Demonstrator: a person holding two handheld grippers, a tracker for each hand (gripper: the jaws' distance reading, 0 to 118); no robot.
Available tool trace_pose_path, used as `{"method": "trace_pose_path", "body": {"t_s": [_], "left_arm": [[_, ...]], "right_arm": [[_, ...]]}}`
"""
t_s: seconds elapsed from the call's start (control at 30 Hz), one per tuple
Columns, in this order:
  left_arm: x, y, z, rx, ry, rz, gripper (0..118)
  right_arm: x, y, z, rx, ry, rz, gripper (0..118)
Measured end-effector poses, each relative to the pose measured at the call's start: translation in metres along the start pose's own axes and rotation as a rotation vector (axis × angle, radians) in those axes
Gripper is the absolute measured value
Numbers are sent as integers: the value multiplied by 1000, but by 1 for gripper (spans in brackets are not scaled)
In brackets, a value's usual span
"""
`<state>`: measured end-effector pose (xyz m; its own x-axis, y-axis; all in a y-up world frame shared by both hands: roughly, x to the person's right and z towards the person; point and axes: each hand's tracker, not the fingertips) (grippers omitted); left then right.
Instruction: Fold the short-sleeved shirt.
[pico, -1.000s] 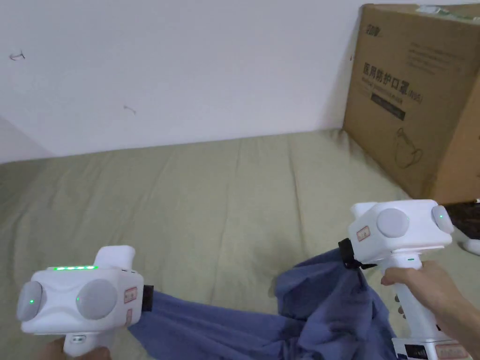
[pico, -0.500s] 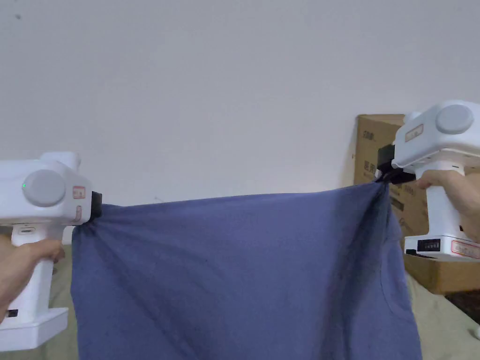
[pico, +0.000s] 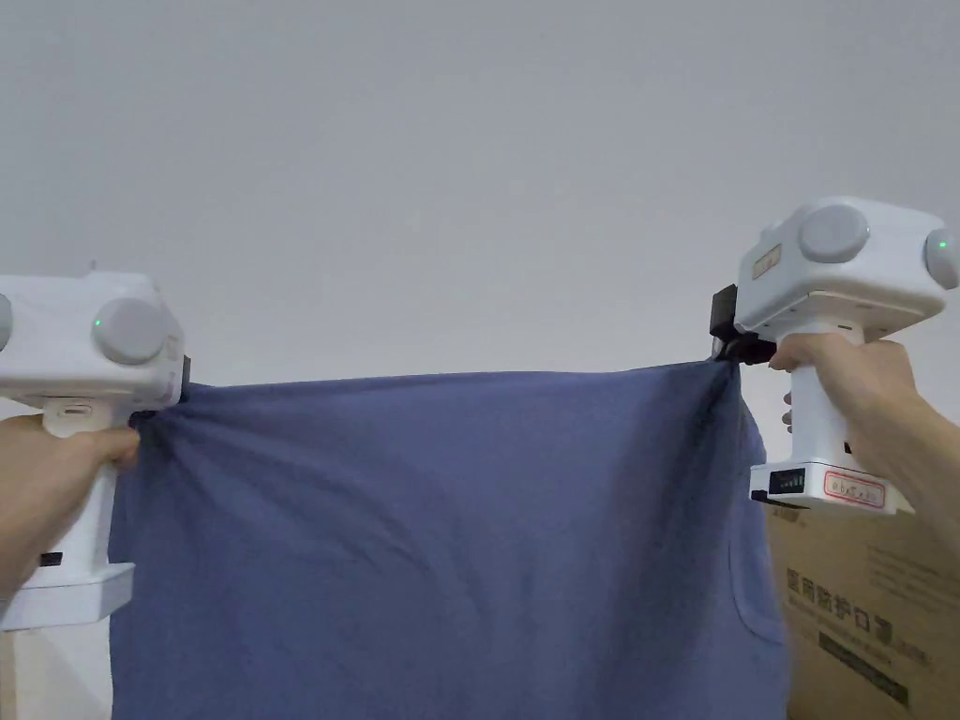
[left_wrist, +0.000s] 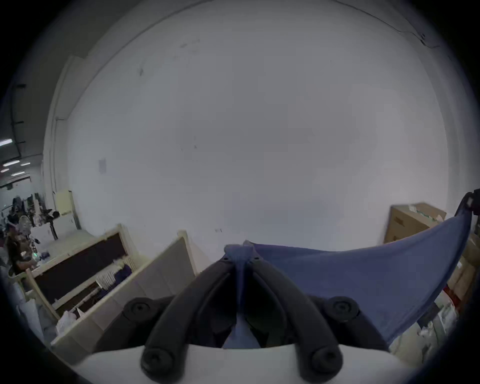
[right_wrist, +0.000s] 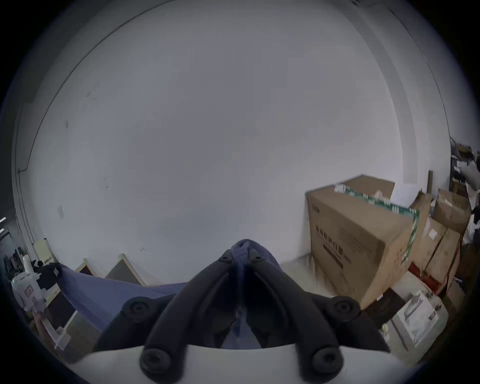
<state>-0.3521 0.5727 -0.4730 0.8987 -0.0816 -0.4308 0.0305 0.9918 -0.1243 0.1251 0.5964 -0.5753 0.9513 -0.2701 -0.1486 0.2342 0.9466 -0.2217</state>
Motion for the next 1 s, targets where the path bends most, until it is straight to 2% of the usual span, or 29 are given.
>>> {"method": "trace_pose_path", "body": {"t_s": [0.17, 0.3, 0.5, 0.63, 0.7, 0.8, 0.87, 0.93, 1.0], "left_arm": [[0, 6, -24, 24, 16, 12, 3], [10, -42, -57, -5, 39, -11, 3], [39, -187, -139, -247, 58, -81, 3], [63, -318, -179, -443, 74, -117, 3], [72, -383, -193, -559, 71, -150, 3], [77, -472, -207, -735, 46, -157, 3], [77, -516, -205, -814, 32, -156, 3], [70, -545, -193, -832, 34, -148, 3], [59, -556, -180, -845, 33, -138, 3]], "right_arm": [[-10, 4, -19, 0, -2, -18, 5], [-8, -35, -56, -71, -28, 12, 5], [18, -167, -152, -323, -107, 63, 5], [50, -291, -213, -534, -149, 6, 5], [66, -354, -235, -642, -151, 6, 5], [89, -445, -252, -812, -190, 37, 5], [109, -489, -260, -900, -207, 24, 5], [122, -509, -249, -895, -211, -23, 5], [129, -514, -230, -897, -197, -7, 5]]}}
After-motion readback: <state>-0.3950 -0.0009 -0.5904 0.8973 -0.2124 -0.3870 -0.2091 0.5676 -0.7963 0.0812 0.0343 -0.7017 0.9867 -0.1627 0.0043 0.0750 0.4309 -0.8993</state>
